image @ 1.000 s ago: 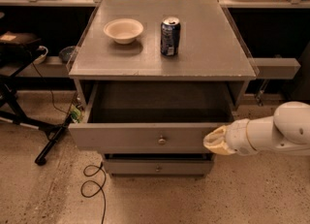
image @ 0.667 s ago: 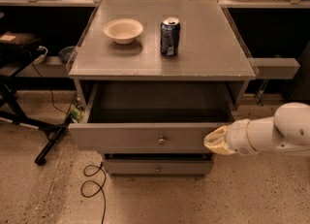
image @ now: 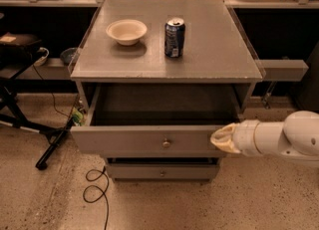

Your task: Close top drawer

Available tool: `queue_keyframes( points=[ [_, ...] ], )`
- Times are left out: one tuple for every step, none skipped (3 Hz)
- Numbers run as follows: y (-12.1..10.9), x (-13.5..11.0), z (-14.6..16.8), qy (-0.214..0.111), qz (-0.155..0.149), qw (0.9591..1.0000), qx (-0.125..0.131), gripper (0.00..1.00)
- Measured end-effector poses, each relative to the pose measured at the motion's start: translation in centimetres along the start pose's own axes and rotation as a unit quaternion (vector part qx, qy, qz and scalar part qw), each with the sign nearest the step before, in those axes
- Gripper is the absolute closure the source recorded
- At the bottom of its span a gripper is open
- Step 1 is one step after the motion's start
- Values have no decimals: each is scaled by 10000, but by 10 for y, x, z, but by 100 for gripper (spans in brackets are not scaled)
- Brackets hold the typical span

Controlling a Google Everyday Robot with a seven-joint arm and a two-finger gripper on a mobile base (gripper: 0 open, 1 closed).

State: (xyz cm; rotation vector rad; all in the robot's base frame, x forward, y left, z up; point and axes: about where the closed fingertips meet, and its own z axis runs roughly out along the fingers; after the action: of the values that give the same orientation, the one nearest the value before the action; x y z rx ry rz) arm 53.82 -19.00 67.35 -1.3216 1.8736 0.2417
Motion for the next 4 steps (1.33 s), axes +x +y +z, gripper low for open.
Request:
queue_keyframes(
  points=[
    [-3, -2, 0, -14, -14, 10000, 93, 100],
    [-22, -8, 2, -23, -40, 9989, 472, 100],
    [-22, -8, 2, -23, -40, 9989, 472, 100],
    [-35, -6, 11, -51, 39, 9974, 714, 100]
  ],
)
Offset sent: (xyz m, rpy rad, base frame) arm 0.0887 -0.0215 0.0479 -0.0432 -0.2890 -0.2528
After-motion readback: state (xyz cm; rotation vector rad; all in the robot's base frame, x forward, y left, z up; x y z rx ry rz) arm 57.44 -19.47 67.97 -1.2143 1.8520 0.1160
